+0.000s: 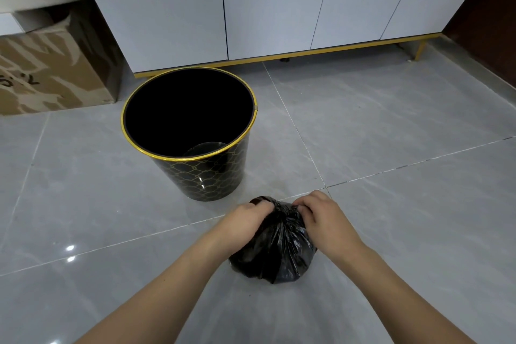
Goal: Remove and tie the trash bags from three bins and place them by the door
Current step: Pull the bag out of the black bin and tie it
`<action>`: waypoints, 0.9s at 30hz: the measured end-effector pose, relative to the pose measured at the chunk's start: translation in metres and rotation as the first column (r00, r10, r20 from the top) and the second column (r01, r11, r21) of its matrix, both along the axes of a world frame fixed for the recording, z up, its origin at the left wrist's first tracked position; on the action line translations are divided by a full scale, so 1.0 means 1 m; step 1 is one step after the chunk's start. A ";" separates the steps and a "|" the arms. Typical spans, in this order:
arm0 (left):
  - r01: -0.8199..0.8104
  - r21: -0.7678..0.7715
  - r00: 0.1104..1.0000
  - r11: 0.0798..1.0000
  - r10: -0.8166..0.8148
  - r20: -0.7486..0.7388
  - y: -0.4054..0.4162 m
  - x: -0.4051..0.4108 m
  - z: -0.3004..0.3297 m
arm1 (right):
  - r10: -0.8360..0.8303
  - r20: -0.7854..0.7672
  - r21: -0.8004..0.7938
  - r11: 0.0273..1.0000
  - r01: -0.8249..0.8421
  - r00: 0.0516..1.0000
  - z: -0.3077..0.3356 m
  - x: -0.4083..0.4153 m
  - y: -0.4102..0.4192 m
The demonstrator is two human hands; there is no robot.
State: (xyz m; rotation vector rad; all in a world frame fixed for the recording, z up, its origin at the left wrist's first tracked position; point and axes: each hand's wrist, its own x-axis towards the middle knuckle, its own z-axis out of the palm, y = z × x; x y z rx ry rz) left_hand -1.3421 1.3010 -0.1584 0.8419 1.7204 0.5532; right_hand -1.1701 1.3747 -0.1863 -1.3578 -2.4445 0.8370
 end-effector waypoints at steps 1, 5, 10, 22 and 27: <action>0.038 0.002 0.999 0.999 -0.038 0.004 -0.003 0.000 -0.002 | -0.003 -0.006 0.001 1.000 0.003 1.000 0.000 0.000 0.000; 0.369 -0.047 0.862 0.928 -0.361 -0.357 -0.010 -0.004 -0.017 | 0.002 -0.005 0.009 1.000 -0.002 1.000 -0.004 0.000 -0.002; 0.111 -0.023 0.974 0.994 -0.114 -0.198 -0.023 -0.029 -0.038 | -0.091 0.150 0.010 0.996 0.091 0.984 -0.015 0.015 0.000; -0.064 0.472 0.958 0.879 0.186 -0.217 -0.043 -0.006 0.042 | -0.247 -0.145 -0.148 0.963 0.226 0.958 0.070 -0.002 -0.001; -0.138 0.503 0.933 0.853 0.283 -0.223 -0.032 -0.012 0.179 | -0.288 -0.203 -0.186 0.950 0.251 0.936 0.216 -0.022 -0.003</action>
